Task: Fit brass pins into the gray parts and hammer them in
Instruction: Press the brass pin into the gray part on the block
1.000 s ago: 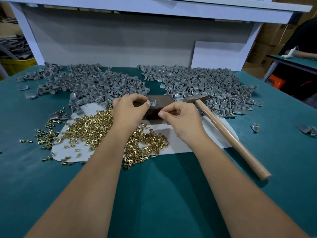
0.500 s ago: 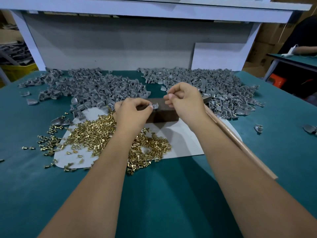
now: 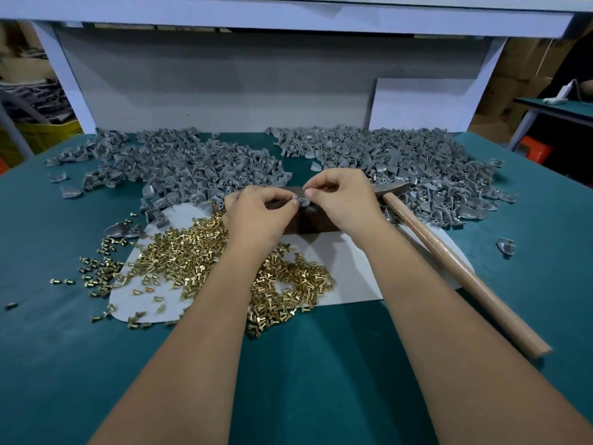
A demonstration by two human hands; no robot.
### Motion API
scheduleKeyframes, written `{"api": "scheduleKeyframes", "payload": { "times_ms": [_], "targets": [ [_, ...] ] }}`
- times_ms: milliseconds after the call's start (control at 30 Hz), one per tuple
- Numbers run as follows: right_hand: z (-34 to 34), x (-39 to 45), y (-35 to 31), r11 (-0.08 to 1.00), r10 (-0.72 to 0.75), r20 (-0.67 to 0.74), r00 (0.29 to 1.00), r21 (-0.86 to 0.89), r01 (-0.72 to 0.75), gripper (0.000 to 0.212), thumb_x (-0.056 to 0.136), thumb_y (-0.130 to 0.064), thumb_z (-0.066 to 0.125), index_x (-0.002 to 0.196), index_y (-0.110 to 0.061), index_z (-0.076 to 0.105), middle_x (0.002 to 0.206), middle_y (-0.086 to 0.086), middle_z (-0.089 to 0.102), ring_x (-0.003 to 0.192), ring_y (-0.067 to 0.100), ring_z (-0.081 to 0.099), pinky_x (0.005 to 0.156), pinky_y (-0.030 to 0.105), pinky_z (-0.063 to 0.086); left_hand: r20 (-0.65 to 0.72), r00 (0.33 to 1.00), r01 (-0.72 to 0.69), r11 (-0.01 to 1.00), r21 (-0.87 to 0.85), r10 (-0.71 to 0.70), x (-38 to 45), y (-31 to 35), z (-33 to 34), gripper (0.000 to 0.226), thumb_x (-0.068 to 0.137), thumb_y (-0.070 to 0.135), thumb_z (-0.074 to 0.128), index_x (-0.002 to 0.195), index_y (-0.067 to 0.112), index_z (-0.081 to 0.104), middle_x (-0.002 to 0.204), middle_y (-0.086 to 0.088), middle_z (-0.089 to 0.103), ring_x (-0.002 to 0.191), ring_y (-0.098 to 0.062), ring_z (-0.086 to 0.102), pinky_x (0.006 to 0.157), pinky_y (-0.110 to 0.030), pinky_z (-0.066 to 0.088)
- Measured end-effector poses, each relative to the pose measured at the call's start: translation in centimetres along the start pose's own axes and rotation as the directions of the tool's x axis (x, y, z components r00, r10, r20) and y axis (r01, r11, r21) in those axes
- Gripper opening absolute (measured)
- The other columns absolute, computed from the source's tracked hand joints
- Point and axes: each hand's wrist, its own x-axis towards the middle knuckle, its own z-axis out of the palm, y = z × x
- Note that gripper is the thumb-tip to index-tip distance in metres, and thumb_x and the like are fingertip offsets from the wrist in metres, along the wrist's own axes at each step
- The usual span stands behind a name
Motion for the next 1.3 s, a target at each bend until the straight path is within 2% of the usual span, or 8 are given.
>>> {"api": "scheduleKeyframes", "payload": {
  "times_ms": [133, 267, 500, 767, 867, 967, 1100, 1300],
  "targets": [
    [0.4, -0.1, -0.2, 0.999, 0.019, 0.000, 1.000, -0.042, -0.019, 0.011, 0.083, -0.011, 0.071, 0.077, -0.020, 0.072, 0.070, -0.009, 0.064, 0.069, 0.006, 0.057, 0.067, 0.021, 0.047, 0.012, 1.000, 0.005, 1.000, -0.013, -0.005, -0.1, 0.0, -0.1, 0.008, 0.084, 0.042, 0.071, 0.081, 0.048, 0.066, 0.085, 0.028, 0.047, 0.122, -0.024, 0.033, 0.106, -0.047, 0.032],
    [0.8, -0.2, -0.3, 0.993, 0.013, -0.019, 1.000, -0.115, -0.015, 0.019, 0.083, -0.014, 0.070, 0.069, -0.027, 0.067, 0.068, -0.012, 0.062, 0.071, 0.009, 0.058, 0.069, 0.026, 0.049, 0.017, 1.000, 0.007, 1.000, -0.012, -0.006, -0.2, 0.2, -0.1, 0.008, 0.085, 0.041, 0.071, 0.082, 0.047, 0.066, 0.086, 0.028, 0.047, 0.123, -0.024, 0.033, 0.107, -0.048, 0.031],
    [0.9, -0.3, -0.6, 0.987, 0.010, -0.008, 1.000, -0.158, -0.011, 0.022, 0.084, -0.014, 0.068, 0.066, -0.028, 0.065, 0.066, -0.012, 0.061, 0.066, 0.004, 0.054, 0.057, 0.020, 0.041, 0.017, 1.000, 0.006, 0.999, -0.032, -0.005, -0.4, 0.4, -0.3, 0.012, 0.085, 0.038, 0.071, 0.082, 0.048, 0.066, 0.086, 0.028, 0.048, 0.126, -0.025, 0.032, 0.107, -0.049, 0.032],
    [0.9, 0.1, -1.9, 0.921, 0.017, 0.017, 1.000, -0.389, -0.009, 0.015, 0.082, -0.017, 0.067, 0.070, -0.026, 0.066, 0.078, -0.002, 0.068, 0.076, 0.016, 0.061, 0.065, 0.026, 0.050, 0.029, 0.999, 0.022, 1.000, -0.013, -0.022, -0.4, 0.4, -0.3, 0.015, 0.086, 0.041, 0.071, 0.078, 0.051, 0.062, 0.090, 0.023, 0.048, 0.125, -0.022, 0.031, 0.108, -0.047, 0.029],
    [0.8, 0.2, -2.5, 0.899, 0.012, 0.058, 0.998, -0.439, 0.015, 0.018, 0.084, -0.016, 0.066, 0.070, -0.028, 0.063, 0.082, -0.001, 0.067, 0.078, 0.017, 0.060, 0.064, 0.024, 0.046, 0.014, 0.999, 0.032, 0.999, 0.037, -0.033, -0.5, 0.7, -0.2, 0.020, 0.086, 0.047, 0.069, 0.071, 0.053, 0.058, 0.087, 0.027, 0.046, 0.124, -0.019, 0.030, 0.097, -0.036, 0.024],
    [0.8, -0.2, -2.2, 0.882, -0.019, 0.055, 0.998, -0.470, 0.043, 0.018, 0.088, -0.017, 0.063, 0.074, -0.028, 0.061, 0.084, -0.001, 0.064, 0.078, 0.017, 0.058, 0.063, 0.023, 0.040, 0.009, 0.999, 0.049, 0.997, 0.052, -0.049, -0.5, 0.7, -0.1, 0.013, 0.086, 0.048, 0.069, 0.076, 0.050, 0.061, 0.090, 0.024, 0.048, 0.123, -0.016, 0.028, 0.088, -0.031, 0.014],
    [0.7, -0.3, -2.3, 0.870, -0.037, 0.096, 0.995, -0.487, 0.080, 0.016, 0.089, -0.015, 0.061, 0.076, -0.026, 0.061, 0.087, 0.001, 0.065, 0.082, 0.019, 0.059, 0.067, 0.026, 0.045, 0.023, 0.998, 0.057, 0.996, 0.067, -0.058, -0.6, 0.9, -0.2, 0.008, 0.087, 0.048, 0.068, 0.081, 0.049, 0.062, 0.096, 0.020, 0.049, 0.124, -0.017, 0.028, 0.089, -0.033, 0.014],
    [0.4, 0.9, -3.7, 0.846, 0.023, 0.158, 0.987, -0.529, 0.065, 0.018, 0.079, -0.009, 0.067, 0.067, -0.022, 0.067, 0.083, 0.004, 0.070, 0.080, 0.019, 0.064, 0.067, 0.026, 0.050, 0.050, 0.997, 0.057, 0.994, 0.088, -0.062, -0.5, 1.1, -0.3, 0.009, 0.088, 0.046, 0.067, 0.086, 0.050, 0.059, 0.103, 0.017, 0.048, 0.128, -0.018, 0.026, 0.088, -0.034, 0.014]
  ]
}}
